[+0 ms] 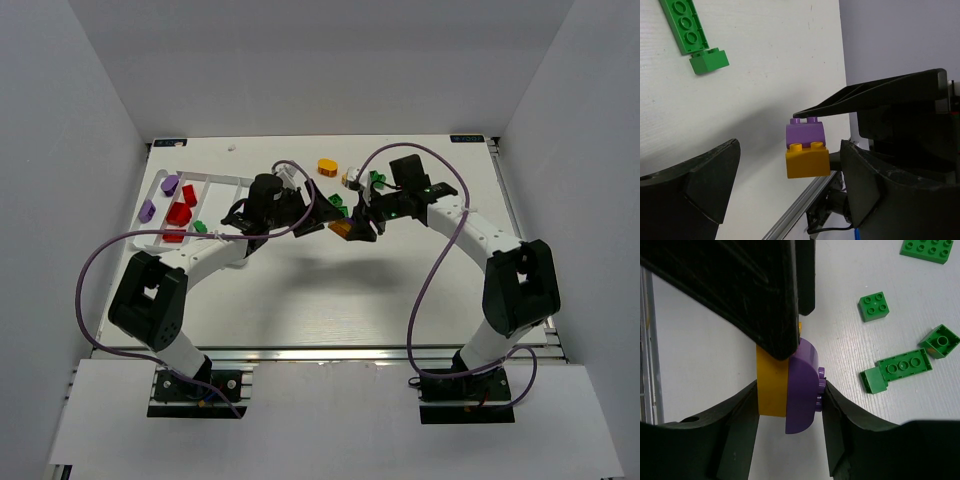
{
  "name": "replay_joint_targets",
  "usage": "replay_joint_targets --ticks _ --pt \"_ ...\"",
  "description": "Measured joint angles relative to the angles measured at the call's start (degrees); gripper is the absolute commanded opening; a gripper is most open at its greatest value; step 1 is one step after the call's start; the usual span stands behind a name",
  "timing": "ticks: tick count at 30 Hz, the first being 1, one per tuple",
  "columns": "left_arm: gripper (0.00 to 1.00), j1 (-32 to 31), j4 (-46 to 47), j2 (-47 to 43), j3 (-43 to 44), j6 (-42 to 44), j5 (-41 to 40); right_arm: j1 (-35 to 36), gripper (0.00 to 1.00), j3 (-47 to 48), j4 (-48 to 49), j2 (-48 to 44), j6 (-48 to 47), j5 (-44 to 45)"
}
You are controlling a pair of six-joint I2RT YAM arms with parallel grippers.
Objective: Sort the legos into containers by color
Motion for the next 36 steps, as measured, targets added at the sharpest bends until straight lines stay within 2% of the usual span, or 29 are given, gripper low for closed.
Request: replay_joint_targets --ticks 17,23,26,34,36 --pt "0.77 -0.4 0.4 0.3 0.0 0.0 1.3 0.3 0.08 1.5 1.6 2.1 2.5 1.2" --pt "0.67 -0.4 1.0 0.5 0.0 0.0 2.3 0.4 0.09 1.5 1.7 2.1 2.6 1.2" --pt "0.58 -0.4 1.1 1.0 0.0 -0.1 2.6 0.6 0.09 1.5 1.8 2.1 2.8 1.2" --pt "0.58 -0.4 1.8 1.9 0.0 -0.2 3.1 1.5 0.12 1.5 1.9 2.1 2.8 1.3" --pt "0.53 -0.4 2.0 1.9 0.0 -0.2 3.2 1.7 0.14 1.5 1.9 2.1 2.8 1.5"
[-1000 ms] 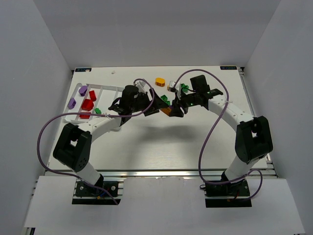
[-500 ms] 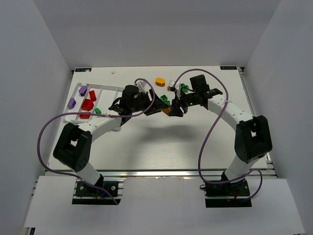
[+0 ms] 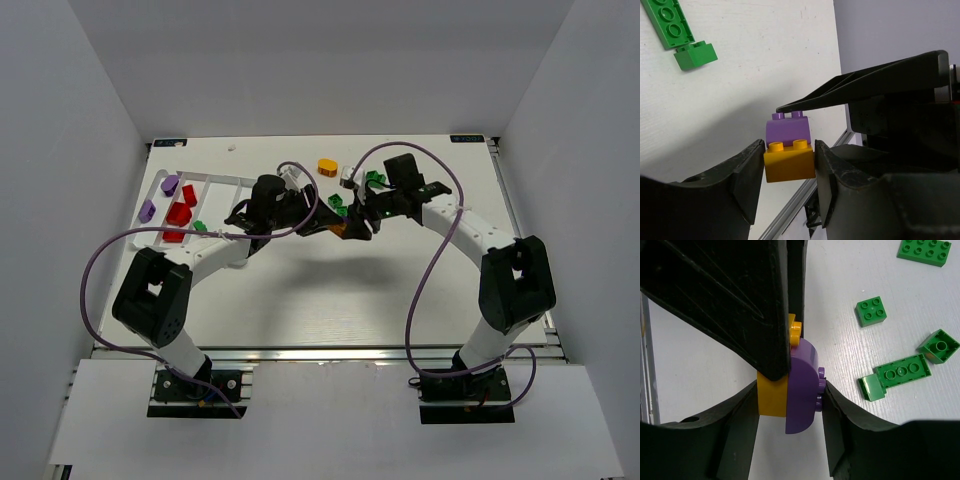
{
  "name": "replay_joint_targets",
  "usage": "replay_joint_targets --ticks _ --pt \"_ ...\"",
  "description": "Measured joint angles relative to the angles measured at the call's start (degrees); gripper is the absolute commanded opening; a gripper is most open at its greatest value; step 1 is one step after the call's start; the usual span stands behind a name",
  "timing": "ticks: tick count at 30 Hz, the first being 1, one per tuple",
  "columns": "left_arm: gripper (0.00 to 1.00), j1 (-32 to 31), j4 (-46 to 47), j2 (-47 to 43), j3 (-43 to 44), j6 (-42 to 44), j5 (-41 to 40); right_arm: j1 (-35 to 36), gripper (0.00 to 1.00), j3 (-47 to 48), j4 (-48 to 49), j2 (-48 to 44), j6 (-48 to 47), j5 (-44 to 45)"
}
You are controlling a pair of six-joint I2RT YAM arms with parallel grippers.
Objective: Sort the legos into containers by color
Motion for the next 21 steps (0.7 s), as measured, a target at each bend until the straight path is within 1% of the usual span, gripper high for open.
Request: replay_joint_targets --ticks 1,2,5,6,8,9,10,11,14,15,16,21 --pt "0.51 0.0 0.0 0.0 0.0 -0.1 0.0 0.2 0.15 0.0 0.1 0.0 0.0 0.1" --pt "0.46 0.0 0.1 0.0 0.0 -0.1 0.0 0.3 0.16 0.0 0.2 0.0 0.0 0.3" --pt "0.36 0.0 -0.1 0.0 0.0 -0.2 -0.2 0.8 0.26 0.0 0.7 0.0 -0.1 1.4" --pt "0.29 0.1 -0.1 0.0 0.0 -0.2 -0.2 0.9 0.29 0.0 0.8 0.0 -0.1 1.6" --pt "0.23 0.1 -0.2 0.0 0.0 -0.2 -0.4 1.1 0.33 0.0 0.9 0.0 -0.1 2.2" --pt "0.18 0.1 -0.2 0.0 0.0 -0.1 -0.5 1.1 0.37 0.0 1.0 0.0 -0.1 2.5" --pt "0.1 0.1 -0.3 0.0 0.0 0.0 -0.5 1.2 0.4 0.0 1.0 0.0 0.0 2.8" --pt "0.07 0.1 -0.3 0.0 0.0 0.2 -0.5 1.2 0.43 0.0 1.1 0.0 0.0 3.1" --pt "0.04 0.1 -0.8 0.0 0.1 0.7 -0.6 1.4 0.67 -0.1 1.2 0.0 0.3 3.7" --pt "0.0 0.1 -1.1 0.0 0.2 1.0 -0.5 1.5 0.84 -0.1 1.4 0.0 0.6 4.3" --pt "0.0 0.1 -1.5 0.0 0.2 1.4 -0.2 1.5 0.89 -0.1 1.9 0.0 1.1 4.8" --pt "0.0 0.0 -6.0 0.0 1.4 4.1 -0.1 1.5 0.89 -0.6 3.9 0.0 1.6 5.7"
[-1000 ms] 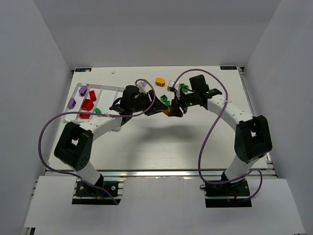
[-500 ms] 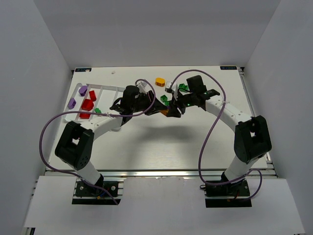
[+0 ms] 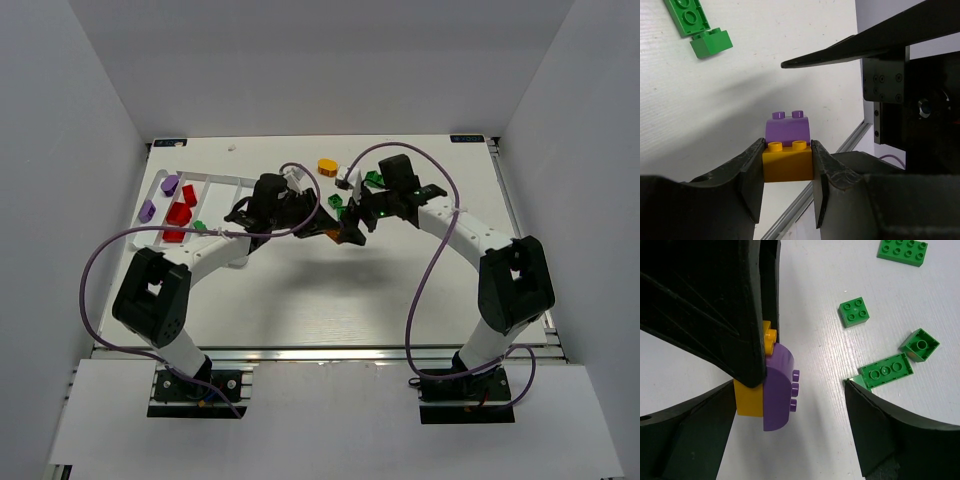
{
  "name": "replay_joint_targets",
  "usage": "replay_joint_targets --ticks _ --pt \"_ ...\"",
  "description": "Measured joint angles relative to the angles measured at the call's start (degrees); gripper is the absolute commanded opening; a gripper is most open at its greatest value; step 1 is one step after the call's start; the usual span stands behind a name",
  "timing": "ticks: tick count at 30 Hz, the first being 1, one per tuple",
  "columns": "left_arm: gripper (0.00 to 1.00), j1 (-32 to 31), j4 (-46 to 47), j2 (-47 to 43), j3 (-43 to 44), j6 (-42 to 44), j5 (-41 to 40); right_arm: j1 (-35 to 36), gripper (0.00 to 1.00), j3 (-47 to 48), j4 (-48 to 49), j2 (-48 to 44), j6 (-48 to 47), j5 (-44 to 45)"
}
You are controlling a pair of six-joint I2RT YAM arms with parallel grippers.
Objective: Sort the legos into containers by color
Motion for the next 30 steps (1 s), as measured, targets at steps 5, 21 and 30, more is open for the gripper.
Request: replay_joint_targets --ticks 5,21,30 --pt "0.0 0.0 -4.4 -0.5 1.4 4.2 -0.8 0.0 0.89 -0.4 0.0 0.0 -0.6 -0.8" --pt "0.0 0.0 -15.3 -6.9 1.3 12.5 -6.7 -3.3 0.9 -0.4 -7.0 -1.8 -10.5 -4.7" --pt "0.0 0.0 -17.8 -8.2 1.2 14.4 -9.2 -3.8 0.9 -0.4 -9.6 -1.9 -12.9 -5.8"
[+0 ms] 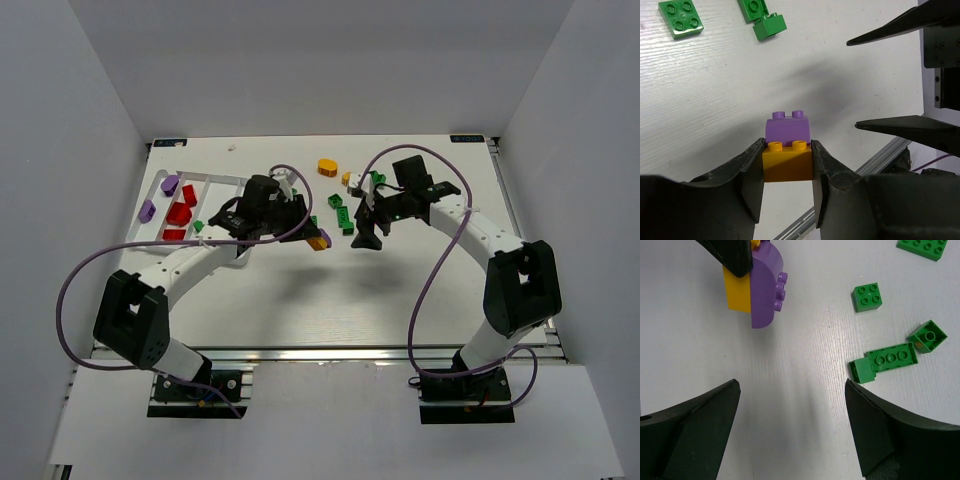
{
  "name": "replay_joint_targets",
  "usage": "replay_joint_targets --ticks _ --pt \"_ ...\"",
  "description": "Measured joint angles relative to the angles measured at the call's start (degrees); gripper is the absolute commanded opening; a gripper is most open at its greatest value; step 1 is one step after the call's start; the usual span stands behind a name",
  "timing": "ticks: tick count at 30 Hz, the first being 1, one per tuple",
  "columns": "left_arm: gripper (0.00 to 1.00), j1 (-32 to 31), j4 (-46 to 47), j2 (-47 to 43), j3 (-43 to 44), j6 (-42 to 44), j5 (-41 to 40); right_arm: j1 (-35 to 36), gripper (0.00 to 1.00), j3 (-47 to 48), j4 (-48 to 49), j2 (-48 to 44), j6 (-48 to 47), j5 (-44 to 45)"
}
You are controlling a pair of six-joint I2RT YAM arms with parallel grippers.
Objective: Sort the legos into containers by color
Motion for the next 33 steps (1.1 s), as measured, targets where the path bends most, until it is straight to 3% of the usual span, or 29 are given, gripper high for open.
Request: replay_joint_targets --ticks 33 --pt "0.0 0.0 -6.7 -15.5 -4.7 11.3 -6.9 -0.7 0.89 0.1 -6.1 -2.0 -5.1 -8.9"
